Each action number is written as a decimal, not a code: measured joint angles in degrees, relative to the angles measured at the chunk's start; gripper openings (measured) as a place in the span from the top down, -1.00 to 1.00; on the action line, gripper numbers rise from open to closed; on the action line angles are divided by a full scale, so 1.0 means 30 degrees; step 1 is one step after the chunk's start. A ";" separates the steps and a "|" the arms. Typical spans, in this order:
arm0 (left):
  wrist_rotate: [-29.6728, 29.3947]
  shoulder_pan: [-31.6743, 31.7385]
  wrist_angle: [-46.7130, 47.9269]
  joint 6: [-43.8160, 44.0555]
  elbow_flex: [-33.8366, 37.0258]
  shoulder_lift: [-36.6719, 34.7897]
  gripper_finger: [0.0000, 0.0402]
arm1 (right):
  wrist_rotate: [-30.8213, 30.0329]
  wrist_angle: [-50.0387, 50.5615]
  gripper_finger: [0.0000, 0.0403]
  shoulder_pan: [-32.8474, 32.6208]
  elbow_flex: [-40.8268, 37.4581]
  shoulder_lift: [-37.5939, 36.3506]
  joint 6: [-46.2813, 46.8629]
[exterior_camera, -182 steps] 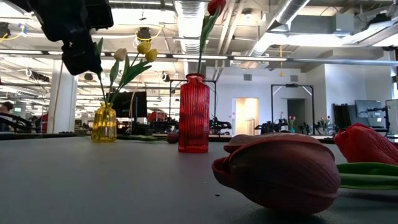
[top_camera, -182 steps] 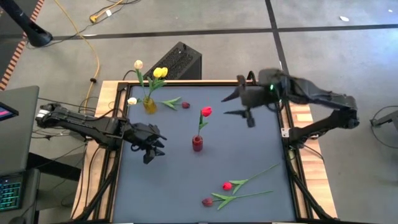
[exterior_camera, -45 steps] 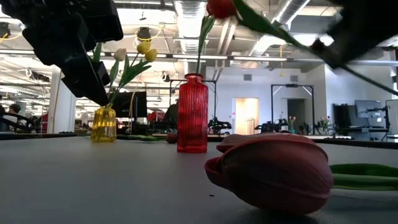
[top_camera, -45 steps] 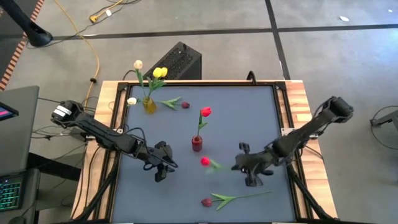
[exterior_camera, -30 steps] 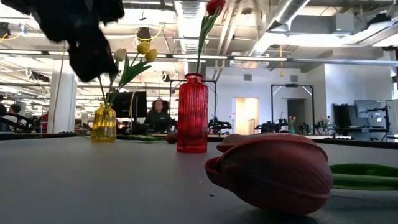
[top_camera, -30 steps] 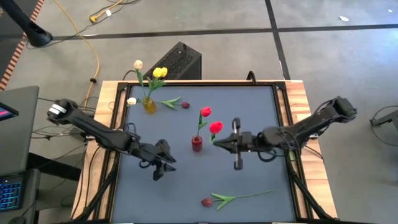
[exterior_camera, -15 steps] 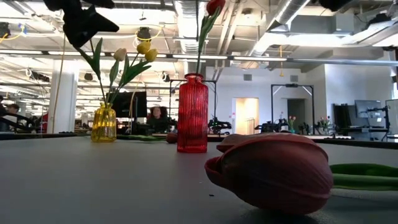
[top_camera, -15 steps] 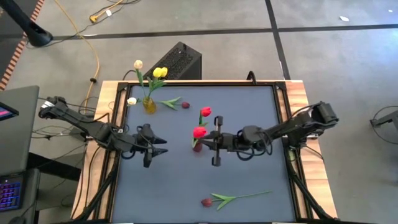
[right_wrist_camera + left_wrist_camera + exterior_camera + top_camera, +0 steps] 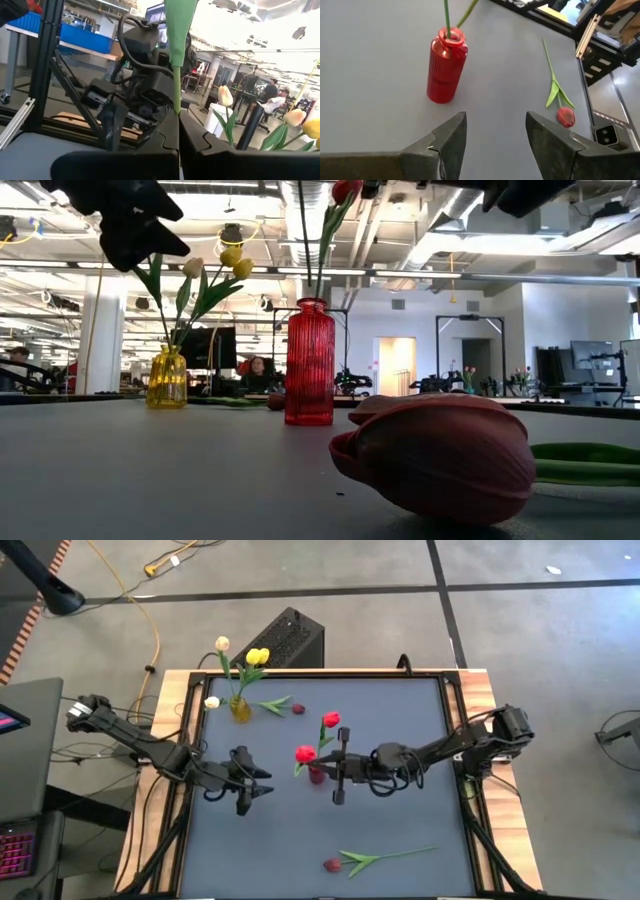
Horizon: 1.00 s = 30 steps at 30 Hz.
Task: Sort flowers into vase by color
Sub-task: Put the pink tulip into the red vase
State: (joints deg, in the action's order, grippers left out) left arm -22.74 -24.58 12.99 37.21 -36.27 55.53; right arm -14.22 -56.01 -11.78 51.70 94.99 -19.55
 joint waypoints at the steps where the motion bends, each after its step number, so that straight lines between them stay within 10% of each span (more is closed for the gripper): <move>1: 0.0058 0.0000 0.0014 0.0071 0.0000 0.0015 0.04 | 0.0000 0.0016 0.90 0.0020 0.0000 0.0002 0.0001; 30: 0.0007 0.0000 -0.0168 0.0532 0.0000 -0.0007 0.04 | 0.0153 0.2128 0.90 0.0874 0.0000 -0.0005 0.1720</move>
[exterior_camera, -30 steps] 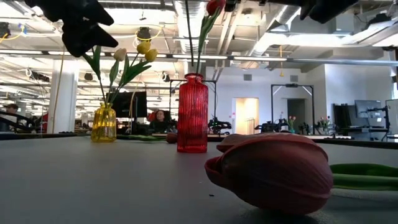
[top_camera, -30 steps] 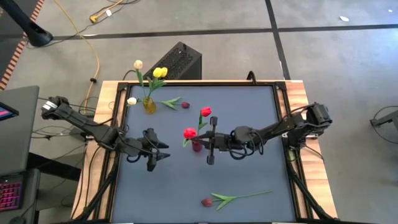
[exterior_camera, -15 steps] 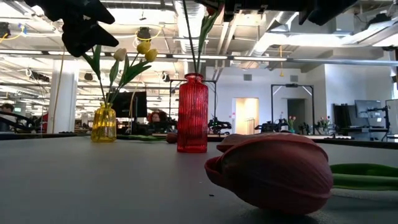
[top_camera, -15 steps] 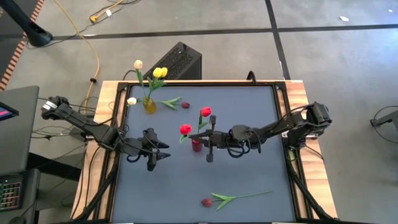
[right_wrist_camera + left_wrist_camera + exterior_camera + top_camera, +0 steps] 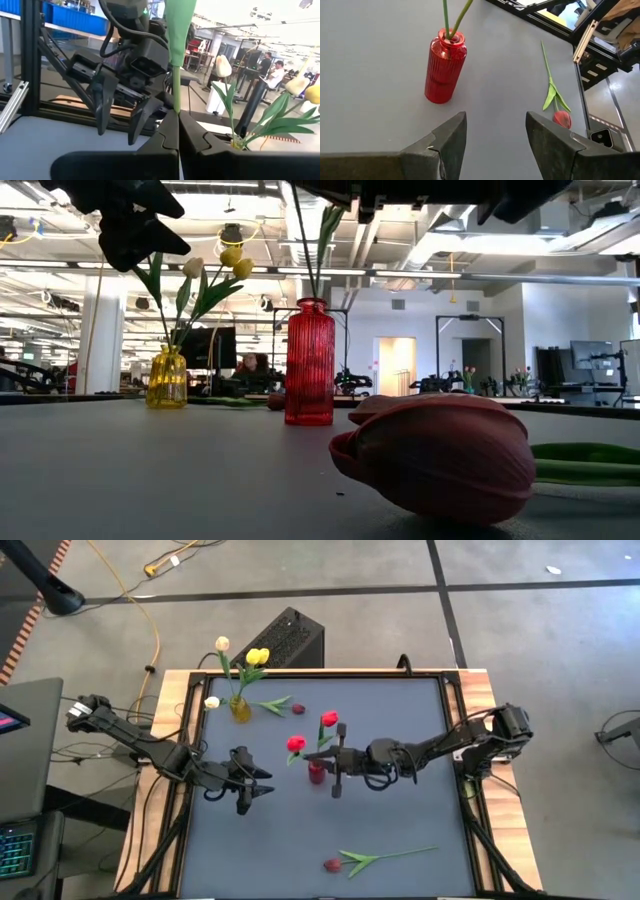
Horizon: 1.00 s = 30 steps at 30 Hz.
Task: Sort flowers into vase by color
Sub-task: Put the pink tulip into the red vase
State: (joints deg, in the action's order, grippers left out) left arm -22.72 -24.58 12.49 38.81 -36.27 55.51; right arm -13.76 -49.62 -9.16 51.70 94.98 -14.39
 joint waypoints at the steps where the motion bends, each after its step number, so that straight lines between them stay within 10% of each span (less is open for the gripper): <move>1: 0.0000 0.0000 0.0000 0.0000 0.0000 0.0000 0.04 | 0.0007 -0.0001 0.90 0.0047 0.0000 0.0000 0.0076; 30: 0.0015 0.0000 0.0015 -0.0211 0.0000 0.0000 0.04 | 0.0087 0.0035 0.60 0.0587 -0.0007 -0.0051 0.3350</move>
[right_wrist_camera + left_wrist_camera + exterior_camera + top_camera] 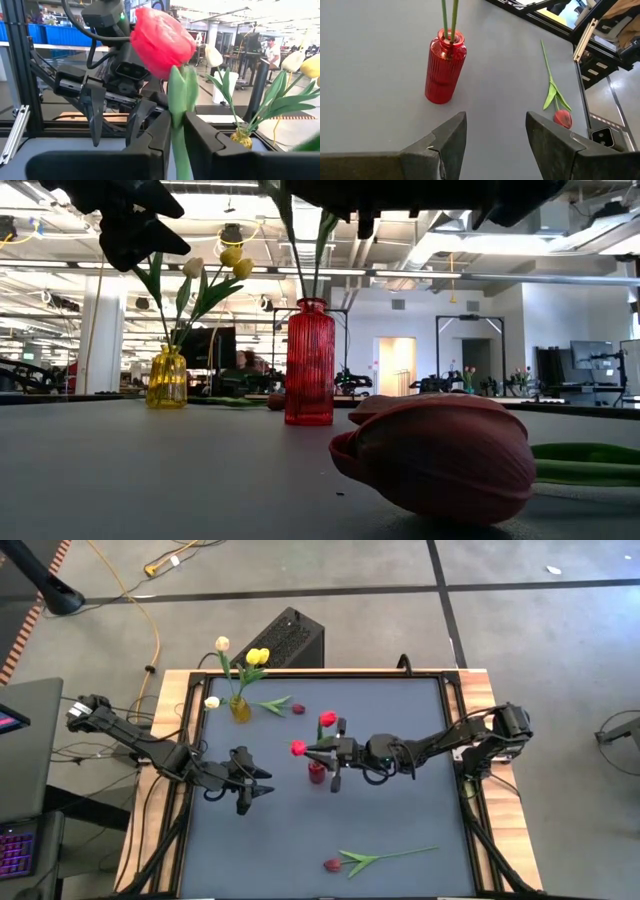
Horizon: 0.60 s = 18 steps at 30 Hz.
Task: Sort flowers into vase by color
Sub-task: Put the pink tulip into the red vase, then put the top red flower into the red vase
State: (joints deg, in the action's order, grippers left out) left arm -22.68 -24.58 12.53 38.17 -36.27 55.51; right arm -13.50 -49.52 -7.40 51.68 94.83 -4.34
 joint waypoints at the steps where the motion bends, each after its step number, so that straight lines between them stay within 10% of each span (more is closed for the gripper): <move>1: 0.0000 0.0000 0.0000 0.0000 0.0000 0.0000 0.04 | -0.0002 -0.0005 0.58 0.0000 0.0000 -0.0007 0.0006; 18: 0.0403 0.0005 -0.0007 0.0381 0.0000 -0.0007 0.04 | 0.0131 0.8984 -0.12 -0.0253 -0.0015 -0.4443 0.0958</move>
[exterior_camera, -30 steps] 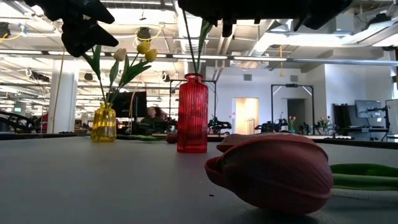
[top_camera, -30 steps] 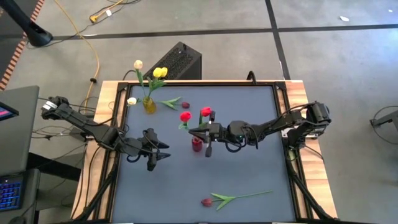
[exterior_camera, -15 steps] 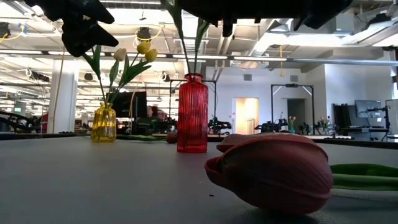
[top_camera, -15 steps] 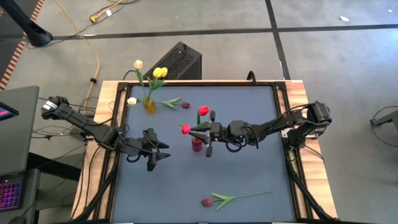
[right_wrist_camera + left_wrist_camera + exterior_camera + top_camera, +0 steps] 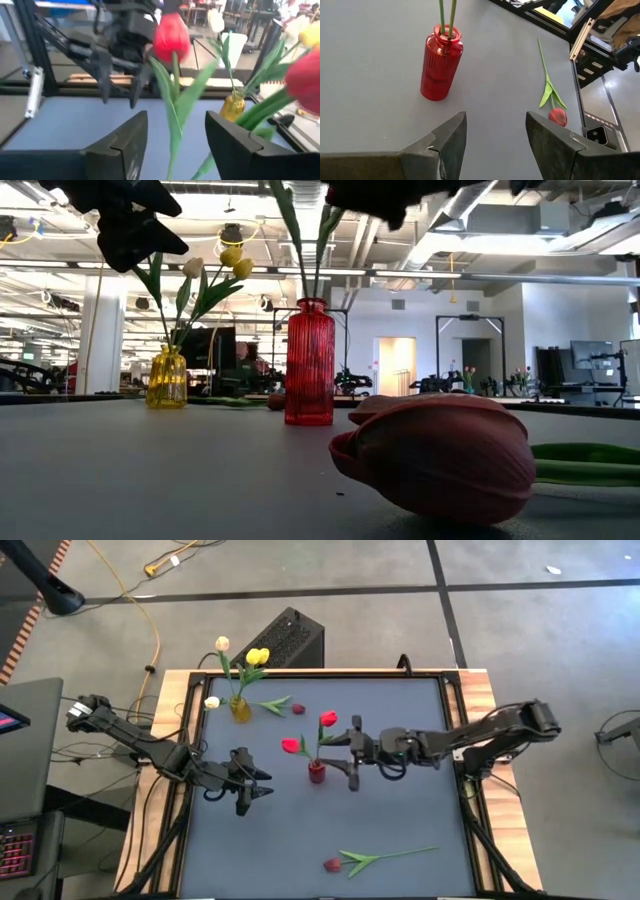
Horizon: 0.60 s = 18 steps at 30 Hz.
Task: Sort flowers into vase by color
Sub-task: Put the top red flower into the red vase
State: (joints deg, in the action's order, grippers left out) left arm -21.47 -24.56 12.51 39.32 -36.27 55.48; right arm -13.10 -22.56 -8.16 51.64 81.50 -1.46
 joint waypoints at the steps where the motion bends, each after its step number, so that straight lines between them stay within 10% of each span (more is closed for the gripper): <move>1: 0.0041 -0.0001 0.0000 0.0004 0.0000 0.0000 0.04 | 0.0036 0.0215 -0.13 -0.0085 0.0000 -0.0357 0.0008; 11: 0.0402 0.0010 0.0089 -0.0116 -0.0419 0.0015 0.04 | 0.0066 0.2190 -0.15 -0.1350 0.0000 -0.3531 -0.0002; 18: -0.1046 0.0411 0.2946 -0.2614 -0.4821 0.0022 0.04 | -0.0108 0.2750 -0.15 -0.1461 0.0000 -0.4609 -0.0004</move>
State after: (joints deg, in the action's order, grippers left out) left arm -24.61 -23.33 21.35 31.47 -50.73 55.55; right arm -13.43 -14.32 -12.54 51.64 67.67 -1.48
